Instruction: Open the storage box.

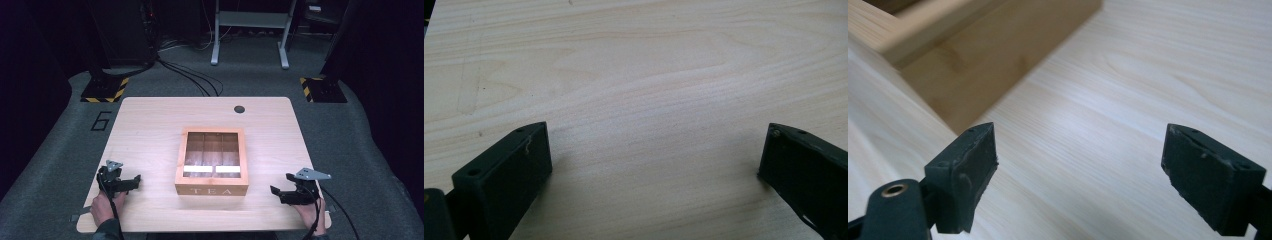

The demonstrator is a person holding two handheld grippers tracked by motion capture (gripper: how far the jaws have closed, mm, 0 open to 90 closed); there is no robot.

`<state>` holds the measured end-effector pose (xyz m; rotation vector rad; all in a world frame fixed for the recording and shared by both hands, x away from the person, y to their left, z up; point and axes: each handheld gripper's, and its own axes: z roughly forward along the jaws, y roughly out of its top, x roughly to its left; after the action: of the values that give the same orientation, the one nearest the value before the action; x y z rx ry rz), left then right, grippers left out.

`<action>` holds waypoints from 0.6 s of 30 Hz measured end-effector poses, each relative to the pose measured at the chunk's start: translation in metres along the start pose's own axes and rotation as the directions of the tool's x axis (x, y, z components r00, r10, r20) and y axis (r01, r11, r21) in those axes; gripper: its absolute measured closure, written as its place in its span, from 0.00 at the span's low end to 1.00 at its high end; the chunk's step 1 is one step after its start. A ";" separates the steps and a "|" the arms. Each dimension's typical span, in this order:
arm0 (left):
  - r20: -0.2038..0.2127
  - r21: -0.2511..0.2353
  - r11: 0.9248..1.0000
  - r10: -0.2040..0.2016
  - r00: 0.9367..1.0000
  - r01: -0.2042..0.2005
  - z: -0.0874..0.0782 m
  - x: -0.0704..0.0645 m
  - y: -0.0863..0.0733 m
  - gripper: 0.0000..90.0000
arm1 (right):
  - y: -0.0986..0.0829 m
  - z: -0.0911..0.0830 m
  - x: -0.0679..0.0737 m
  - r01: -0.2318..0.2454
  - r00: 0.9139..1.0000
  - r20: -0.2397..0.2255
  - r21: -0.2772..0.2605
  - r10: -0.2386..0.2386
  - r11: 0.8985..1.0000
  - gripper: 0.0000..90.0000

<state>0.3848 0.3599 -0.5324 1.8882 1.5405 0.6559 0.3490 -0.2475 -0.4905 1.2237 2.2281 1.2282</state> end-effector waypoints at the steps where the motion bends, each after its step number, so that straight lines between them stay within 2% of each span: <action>1: 0.000 0.000 1.000 0.000 1.000 0.000 0.000 0.000 0.000 0.00 | -0.005 -0.001 -0.006 -0.010 1.000 0.017 0.011 0.009 1.000 0.15; 4: 0.001 -0.003 1.000 -0.001 1.000 0.001 0.000 0.000 0.000 0.00 | -0.018 -0.001 -0.021 -0.037 0.998 0.055 0.023 0.036 0.999 0.15; 5: 0.000 -0.002 1.000 0.000 1.000 0.000 0.000 0.000 0.000 0.00 | -0.023 -0.001 -0.026 -0.041 0.996 0.081 0.038 0.037 0.998 0.15; 8: 0.001 -0.003 1.000 0.000 1.000 0.000 0.000 0.000 0.000 0.00 | -0.034 0.001 -0.036 -0.079 0.992 0.105 0.054 0.073 0.995 0.15; 13: 0.000 -0.003 1.000 -0.001 1.000 0.001 0.000 0.000 0.000 0.00 | -0.039 0.002 -0.041 -0.039 0.986 0.166 0.086 0.024 0.996 0.16; 17: -0.001 0.002 1.000 0.001 1.000 -0.001 0.000 0.000 0.000 0.00 | -0.038 0.006 -0.039 -0.002 0.982 0.188 0.105 -0.018 0.994 0.14; 18: -0.001 0.002 1.000 0.000 1.000 0.000 0.000 0.000 0.000 0.00 | -0.038 0.006 -0.039 -0.006 0.982 0.189 0.105 -0.014 0.994 0.14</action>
<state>0.3847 0.3598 -0.5323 1.8897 1.5415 0.6556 0.3552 -0.2855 -0.5287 1.3159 2.1773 0.9589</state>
